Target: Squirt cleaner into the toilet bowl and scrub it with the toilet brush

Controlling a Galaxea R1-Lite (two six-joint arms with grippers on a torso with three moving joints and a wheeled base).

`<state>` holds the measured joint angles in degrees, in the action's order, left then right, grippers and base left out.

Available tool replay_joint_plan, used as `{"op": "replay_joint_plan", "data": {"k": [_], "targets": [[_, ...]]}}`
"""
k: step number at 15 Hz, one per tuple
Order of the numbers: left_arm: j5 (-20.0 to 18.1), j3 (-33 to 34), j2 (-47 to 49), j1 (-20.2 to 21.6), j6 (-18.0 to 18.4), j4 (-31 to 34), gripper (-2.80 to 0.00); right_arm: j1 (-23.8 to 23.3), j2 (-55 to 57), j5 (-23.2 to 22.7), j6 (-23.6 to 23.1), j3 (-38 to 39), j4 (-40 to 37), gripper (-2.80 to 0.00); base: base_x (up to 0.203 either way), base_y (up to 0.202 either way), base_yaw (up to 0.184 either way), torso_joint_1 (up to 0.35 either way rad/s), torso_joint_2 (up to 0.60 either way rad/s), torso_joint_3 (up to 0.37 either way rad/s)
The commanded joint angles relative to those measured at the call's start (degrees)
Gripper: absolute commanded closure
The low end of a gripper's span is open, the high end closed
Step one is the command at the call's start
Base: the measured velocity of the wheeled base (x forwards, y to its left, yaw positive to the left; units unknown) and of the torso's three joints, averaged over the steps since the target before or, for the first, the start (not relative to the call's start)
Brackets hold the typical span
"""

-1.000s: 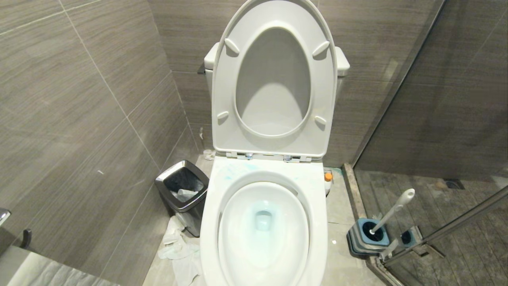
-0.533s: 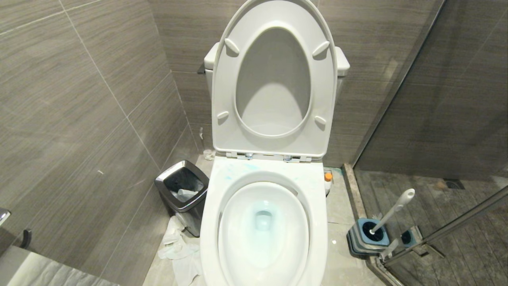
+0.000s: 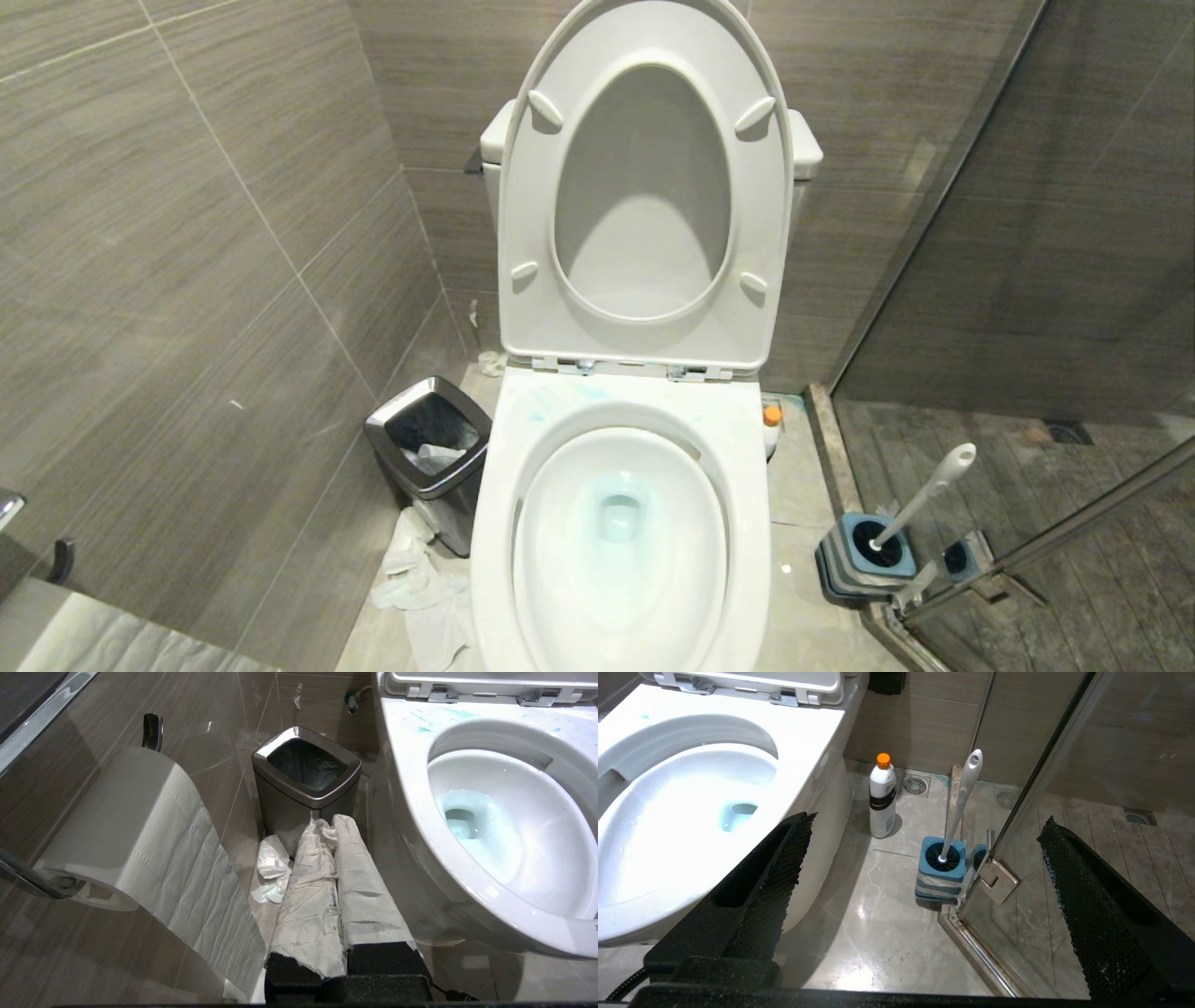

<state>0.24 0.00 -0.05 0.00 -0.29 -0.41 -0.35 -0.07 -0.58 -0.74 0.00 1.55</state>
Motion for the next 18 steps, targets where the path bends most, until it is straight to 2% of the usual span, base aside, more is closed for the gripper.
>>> {"op": "replay_joint_plan", "data": {"k": [1,18], "targets": [[0.0,0.4,0.0,0.0,0.0,0.0,0.00,0.0,-0.1,0.0,0.0,0.6,0.0,-2.80,0.000,0.000,0.000,0.000,0.00,0.000],[0.0,0.4,0.0,0.0,0.0,0.0,0.00,0.0,0.0,0.0,0.0,0.6,0.0,-2.80,0.000,0.000,0.000,0.000,0.00,0.000]]}}
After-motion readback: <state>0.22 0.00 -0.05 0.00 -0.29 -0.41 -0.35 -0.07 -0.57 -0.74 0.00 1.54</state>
